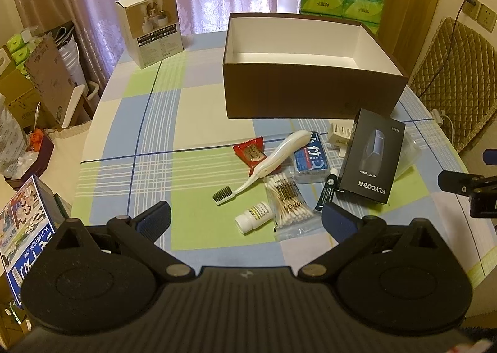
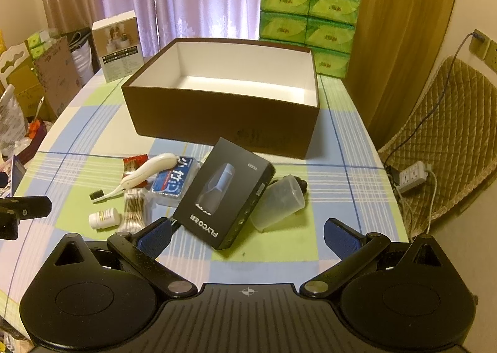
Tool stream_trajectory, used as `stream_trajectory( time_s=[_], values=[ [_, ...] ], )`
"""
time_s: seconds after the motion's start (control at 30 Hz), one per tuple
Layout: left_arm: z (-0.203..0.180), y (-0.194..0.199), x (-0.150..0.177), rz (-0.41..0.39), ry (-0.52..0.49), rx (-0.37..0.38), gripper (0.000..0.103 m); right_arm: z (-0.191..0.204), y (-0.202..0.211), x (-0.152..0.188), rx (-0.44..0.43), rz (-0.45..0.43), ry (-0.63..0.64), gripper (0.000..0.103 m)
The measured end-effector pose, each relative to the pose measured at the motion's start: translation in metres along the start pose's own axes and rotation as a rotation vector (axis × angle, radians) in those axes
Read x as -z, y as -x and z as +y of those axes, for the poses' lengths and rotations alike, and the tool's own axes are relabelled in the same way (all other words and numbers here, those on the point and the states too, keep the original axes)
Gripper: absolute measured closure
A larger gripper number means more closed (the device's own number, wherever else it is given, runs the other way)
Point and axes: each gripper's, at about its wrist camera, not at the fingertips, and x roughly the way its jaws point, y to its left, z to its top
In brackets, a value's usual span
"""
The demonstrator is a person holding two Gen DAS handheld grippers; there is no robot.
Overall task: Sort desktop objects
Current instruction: 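Move left tool toward white medicine bottle while right tool approaches black FLYCO box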
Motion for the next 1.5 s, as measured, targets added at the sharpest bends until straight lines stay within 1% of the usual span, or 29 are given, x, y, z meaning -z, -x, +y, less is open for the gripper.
stream_trajectory(
  time_s=[0.3,0.43,0.97,1.5],
  values=[
    [-0.003,-0.005,0.001,0.014,-0.005,0.016,0.001,-0.007,-0.005,0.003,-0.011,0.006,-0.020,0.002],
    [-0.005,-0.008,0.001,0.019,-0.008,0.013,0.001,-0.011,-0.007,0.003,-0.025,0.007,-0.032,0.002],
    [-0.012,-0.014,0.002,0.038,-0.002,0.003,0.001,-0.023,-0.013,0.001,-0.034,0.012,-0.025,0.002],
    [-0.015,-0.026,0.006,0.077,0.010,-0.017,0.001,-0.027,-0.029,0.002,-0.059,0.046,-0.044,0.002]
  ],
)
